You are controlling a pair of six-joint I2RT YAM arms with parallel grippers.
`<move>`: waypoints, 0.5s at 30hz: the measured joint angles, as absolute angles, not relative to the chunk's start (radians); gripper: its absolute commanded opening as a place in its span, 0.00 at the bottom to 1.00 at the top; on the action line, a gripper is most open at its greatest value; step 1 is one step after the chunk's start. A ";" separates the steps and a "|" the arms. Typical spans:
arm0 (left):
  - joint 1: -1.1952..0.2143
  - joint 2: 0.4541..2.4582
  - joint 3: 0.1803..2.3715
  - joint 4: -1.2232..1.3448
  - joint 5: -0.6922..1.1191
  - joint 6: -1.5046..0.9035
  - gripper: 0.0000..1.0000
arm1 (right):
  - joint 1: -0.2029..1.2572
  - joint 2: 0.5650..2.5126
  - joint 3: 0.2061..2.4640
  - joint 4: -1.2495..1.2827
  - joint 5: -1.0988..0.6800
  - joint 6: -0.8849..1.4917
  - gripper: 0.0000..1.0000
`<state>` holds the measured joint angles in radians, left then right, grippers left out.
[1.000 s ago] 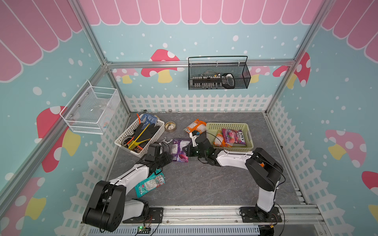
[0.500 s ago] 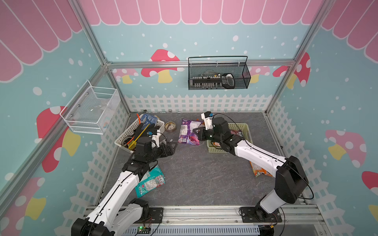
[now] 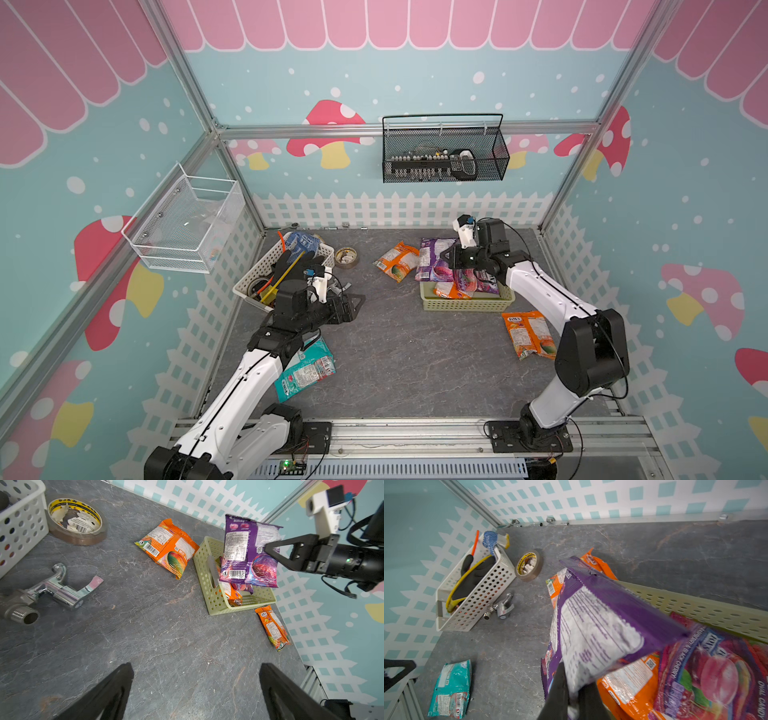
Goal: Put the candies in the basket
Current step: Place the candy in the basket.
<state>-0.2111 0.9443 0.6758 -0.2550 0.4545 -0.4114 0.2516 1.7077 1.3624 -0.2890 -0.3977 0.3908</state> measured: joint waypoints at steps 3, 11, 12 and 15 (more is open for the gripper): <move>-0.212 0.935 0.674 -0.255 0.454 -0.411 0.99 | 0.205 1.764 1.383 -0.310 -0.429 0.374 0.00; -0.211 0.926 0.672 -0.255 0.453 -0.411 0.99 | 0.155 1.863 1.436 -0.337 -0.505 0.344 0.00; -0.212 0.924 0.672 -0.255 0.453 -0.411 0.99 | 0.152 1.876 1.445 -0.340 -0.512 0.339 0.00; -0.211 0.921 0.672 -0.255 0.453 -0.411 0.99 | 0.144 1.903 1.462 -0.349 -0.534 0.320 0.00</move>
